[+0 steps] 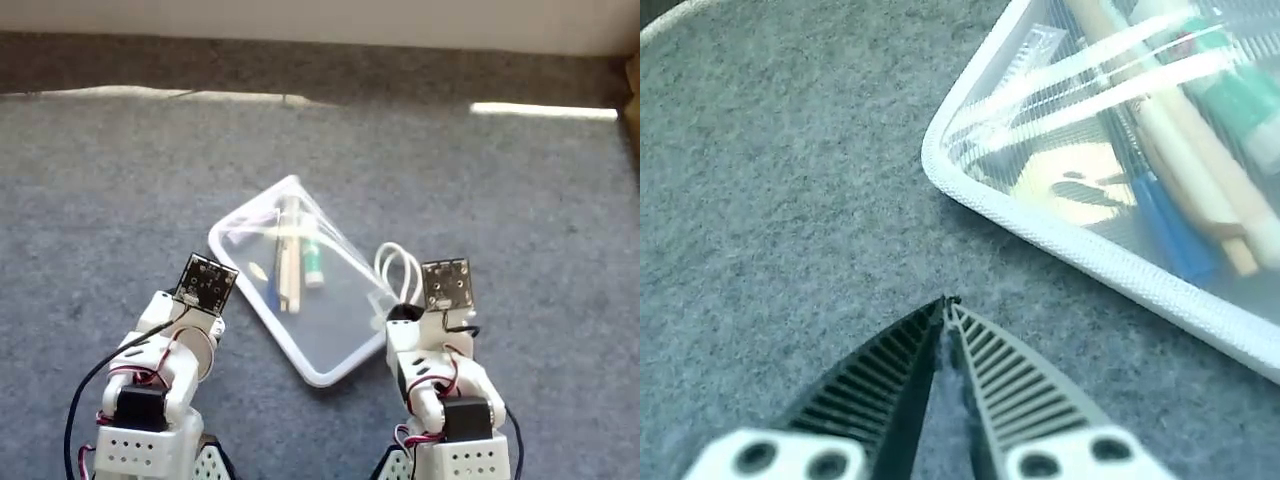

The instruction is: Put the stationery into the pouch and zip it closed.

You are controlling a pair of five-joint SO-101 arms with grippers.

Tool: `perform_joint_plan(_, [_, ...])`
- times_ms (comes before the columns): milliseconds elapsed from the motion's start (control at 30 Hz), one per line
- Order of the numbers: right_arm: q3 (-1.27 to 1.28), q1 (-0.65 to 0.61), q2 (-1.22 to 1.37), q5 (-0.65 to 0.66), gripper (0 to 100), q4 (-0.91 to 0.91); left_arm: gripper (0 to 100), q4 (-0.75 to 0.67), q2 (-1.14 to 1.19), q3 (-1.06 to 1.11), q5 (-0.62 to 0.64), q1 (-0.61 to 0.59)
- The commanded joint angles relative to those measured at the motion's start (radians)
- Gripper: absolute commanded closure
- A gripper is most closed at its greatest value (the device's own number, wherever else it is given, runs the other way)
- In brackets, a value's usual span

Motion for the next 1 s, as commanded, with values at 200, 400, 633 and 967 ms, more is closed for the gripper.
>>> perform_joint_plan(200, [0.153,0.012,-0.002,-0.008,99.3,0.131,99,0.04,-0.005,0.022,0.008,-0.01])
perform_joint_plan(400, [0.153,0.012,-0.002,-0.008,99.3,0.131,99,0.278,-0.008,0.022,0.008,-0.01])
perform_joint_plan(633, [0.153,0.012,-0.002,-0.008,99.3,0.131,99,0.287,-0.008,0.022,0.008,-0.01])
perform_joint_plan(967, [0.153,0.012,-0.002,-0.008,99.3,0.131,99,0.287,-0.008,0.022,0.008,-0.01])
